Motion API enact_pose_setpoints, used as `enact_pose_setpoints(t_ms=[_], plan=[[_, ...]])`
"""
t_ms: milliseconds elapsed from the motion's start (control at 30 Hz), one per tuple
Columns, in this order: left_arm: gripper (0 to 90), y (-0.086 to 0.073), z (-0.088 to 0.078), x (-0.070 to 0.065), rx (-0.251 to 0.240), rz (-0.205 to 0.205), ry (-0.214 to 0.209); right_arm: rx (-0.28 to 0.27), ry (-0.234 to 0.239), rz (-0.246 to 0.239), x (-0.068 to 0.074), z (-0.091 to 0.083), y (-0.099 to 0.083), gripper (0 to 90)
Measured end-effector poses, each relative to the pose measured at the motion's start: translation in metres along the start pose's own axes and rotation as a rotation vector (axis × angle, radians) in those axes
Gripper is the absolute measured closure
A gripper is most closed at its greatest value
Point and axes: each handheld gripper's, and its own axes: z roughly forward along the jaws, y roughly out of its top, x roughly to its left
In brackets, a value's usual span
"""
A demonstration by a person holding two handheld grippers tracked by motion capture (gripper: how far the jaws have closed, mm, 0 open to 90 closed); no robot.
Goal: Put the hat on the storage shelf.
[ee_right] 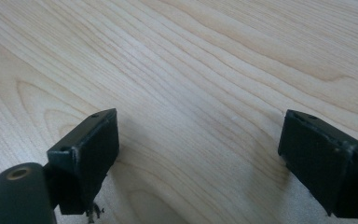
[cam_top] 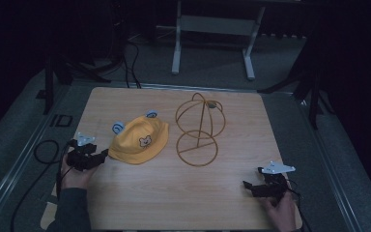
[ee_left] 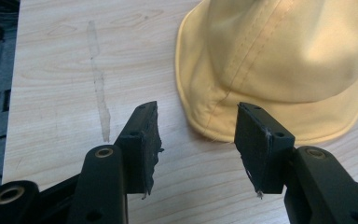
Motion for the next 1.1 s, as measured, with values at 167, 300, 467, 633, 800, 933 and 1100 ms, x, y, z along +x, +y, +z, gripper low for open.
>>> enact_pose_setpoints(t_ms=[167,300,467,633,800,933,1100], plan=[[50.6,0.005,-0.004,0.004,-0.013,-0.002,-0.046,0.0,0.0,0.0,0.0,0.0,0.0,12.1],[50.9,0.009,-0.007,0.004,-0.003,0.02,-0.055,0.0,0.0,0.0,0.0,0.0,0.0,12.2],[50.8,0.012,-0.01,0.006,0.008,0.038,-0.055,0.0,-0.002,0.002,0.0,0.0,0.0,12.2],[50.2,0.015,-0.012,0.009,0.023,0.039,-0.065,0.0,-0.002,0.002,0.0,0.0,0.0,12.2],[49.7,0.018,-0.018,0.013,0.025,0.04,-0.069,0.001,-0.002,0.003,0.0,0.0,0.0,12.1],[48.4,0.021,-0.021,0.016,0.031,0.055,-0.074,0.0,-0.002,0.002,0.0,0.0,0.0,12.2],[46.9,0.026,-0.028,0.02,0.036,0.092,-0.102,-0.001,-0.002,0.002,0.0,0.0,0.0,12.2]])
